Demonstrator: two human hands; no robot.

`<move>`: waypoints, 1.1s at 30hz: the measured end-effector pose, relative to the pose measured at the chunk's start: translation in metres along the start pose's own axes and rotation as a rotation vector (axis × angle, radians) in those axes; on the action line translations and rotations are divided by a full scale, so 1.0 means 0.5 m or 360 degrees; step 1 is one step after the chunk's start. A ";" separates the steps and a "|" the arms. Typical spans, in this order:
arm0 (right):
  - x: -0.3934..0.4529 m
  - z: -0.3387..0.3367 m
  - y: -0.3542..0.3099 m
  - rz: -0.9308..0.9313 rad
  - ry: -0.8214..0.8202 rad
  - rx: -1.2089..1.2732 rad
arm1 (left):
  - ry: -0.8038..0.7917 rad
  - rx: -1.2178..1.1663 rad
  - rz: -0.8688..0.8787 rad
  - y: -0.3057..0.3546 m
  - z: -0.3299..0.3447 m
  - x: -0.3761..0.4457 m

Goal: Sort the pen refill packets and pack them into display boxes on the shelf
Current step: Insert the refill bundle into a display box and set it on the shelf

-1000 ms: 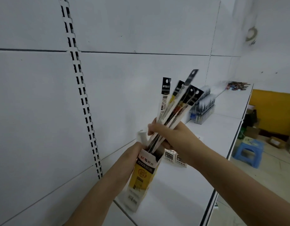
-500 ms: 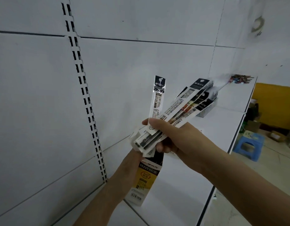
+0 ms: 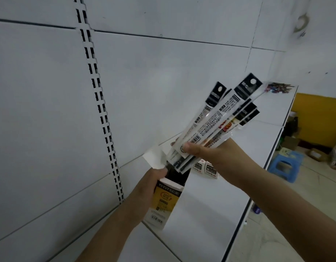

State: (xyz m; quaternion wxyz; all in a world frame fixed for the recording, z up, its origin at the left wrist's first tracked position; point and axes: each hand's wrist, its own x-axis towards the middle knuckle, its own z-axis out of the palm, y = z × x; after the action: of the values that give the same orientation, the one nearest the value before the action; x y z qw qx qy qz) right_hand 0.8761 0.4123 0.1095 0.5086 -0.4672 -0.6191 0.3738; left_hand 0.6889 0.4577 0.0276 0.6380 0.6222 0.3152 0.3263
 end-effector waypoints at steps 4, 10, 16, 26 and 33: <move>-0.001 -0.016 -0.007 -0.0149 -0.0162 -0.0195 | 0.0007 -0.0024 -0.0029 -0.008 -0.017 0.000; 0.008 -0.006 -0.047 -0.0260 -0.0512 -0.0568 | -0.0002 -0.0096 0.0047 -0.004 -0.001 0.007; 0.034 0.018 -0.043 -0.0217 -0.0626 -0.0668 | -0.0048 -0.0150 0.0144 0.005 -0.003 0.010; 0.062 0.030 -0.040 -0.0237 -0.0832 -0.0476 | 0.0105 -0.0103 0.0125 0.008 -0.013 0.024; 0.065 0.035 -0.019 -0.0113 -0.0789 -0.0533 | 0.0064 -0.0048 0.0089 -0.008 -0.031 0.023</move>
State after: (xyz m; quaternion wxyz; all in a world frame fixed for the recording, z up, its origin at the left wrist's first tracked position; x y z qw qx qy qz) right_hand 0.8554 0.4410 0.1239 0.2704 -0.4171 -0.7935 0.3511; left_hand 0.6834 0.4761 0.0233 0.6315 0.6144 0.3057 0.3611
